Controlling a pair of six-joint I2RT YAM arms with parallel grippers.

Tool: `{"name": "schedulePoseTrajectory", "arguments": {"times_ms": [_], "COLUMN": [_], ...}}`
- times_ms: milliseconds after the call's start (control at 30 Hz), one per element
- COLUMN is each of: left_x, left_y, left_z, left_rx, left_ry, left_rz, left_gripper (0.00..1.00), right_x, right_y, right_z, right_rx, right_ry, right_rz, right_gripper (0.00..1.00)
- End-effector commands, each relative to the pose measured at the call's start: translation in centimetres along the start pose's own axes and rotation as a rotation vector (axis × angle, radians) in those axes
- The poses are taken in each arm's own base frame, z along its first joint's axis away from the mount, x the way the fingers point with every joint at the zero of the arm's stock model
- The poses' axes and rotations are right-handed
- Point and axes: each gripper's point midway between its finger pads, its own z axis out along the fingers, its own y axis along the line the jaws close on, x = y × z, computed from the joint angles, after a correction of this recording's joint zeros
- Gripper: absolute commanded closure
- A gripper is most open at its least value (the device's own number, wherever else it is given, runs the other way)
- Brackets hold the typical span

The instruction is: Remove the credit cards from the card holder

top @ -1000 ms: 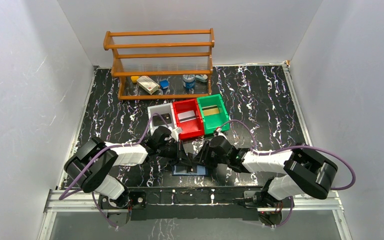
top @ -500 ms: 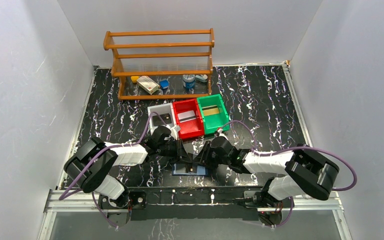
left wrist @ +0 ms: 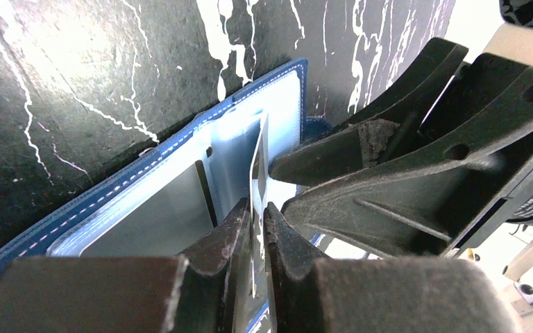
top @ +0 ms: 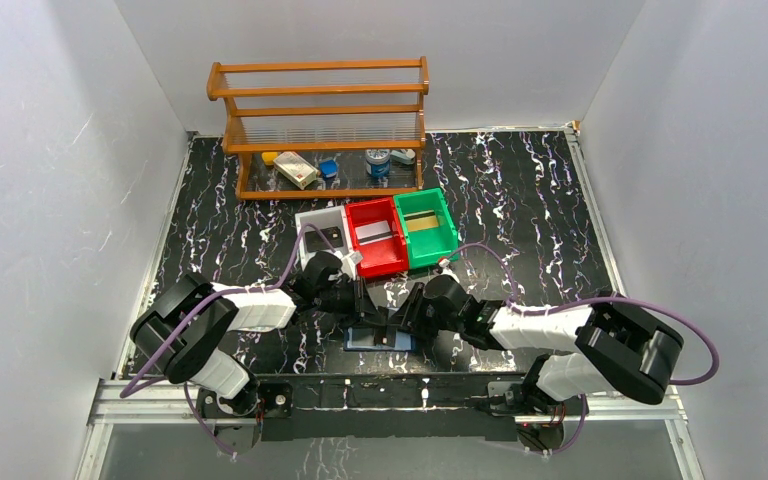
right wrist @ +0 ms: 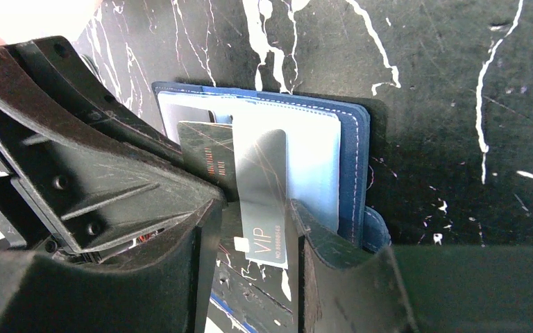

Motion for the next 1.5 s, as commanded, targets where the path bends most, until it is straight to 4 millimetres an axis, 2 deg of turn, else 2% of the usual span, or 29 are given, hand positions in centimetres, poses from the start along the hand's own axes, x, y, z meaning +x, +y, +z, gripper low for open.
{"name": "schedulePoseTrajectory", "arguments": {"times_ms": [0,233,500,733,1100,1133,1267,1467], "left_x": [0.9,1.0,0.2,0.2,-0.2,-0.3,-0.9,-2.0], "left_y": [-0.3,-0.1,-1.3,-1.1,-1.1,-1.1,-2.2,-3.0], "left_z": [-0.3,-0.5,0.2,0.2,-1.6,-1.8,-2.7,-4.0], "left_rx": [0.014,-0.006,0.055,0.044,-0.048,-0.058,-0.045,-0.087], "left_ry": [0.064,0.072,0.034,0.033,0.04,0.039,-0.003,-0.027], "left_rz": [0.049,0.061,0.007,0.017,0.153,0.161,0.197,0.279], "left_gripper": [0.89,0.89,0.91,1.0,1.0,1.0,1.0,1.0], "right_x": [0.5,0.5,0.7,0.6,0.2,0.6,0.6,0.6], "right_y": [-3.8,-3.7,-3.7,-3.4,-3.2,-4.5,-4.9,-4.3], "right_z": [-0.2,-0.1,0.0,-0.1,-0.3,-0.4,-0.6,-1.0], "right_rx": [0.122,0.109,0.105,0.097,0.091,0.115,0.12,0.082], "right_ry": [-0.005,-0.004,0.007,0.001,-0.015,-0.008,-0.01,-0.009], "right_rz": [0.0,0.001,-0.001,-0.001,0.002,0.002,0.001,0.001], "right_gripper": [0.52,0.52,0.52,0.52,0.52,0.52,0.52,0.52]}}
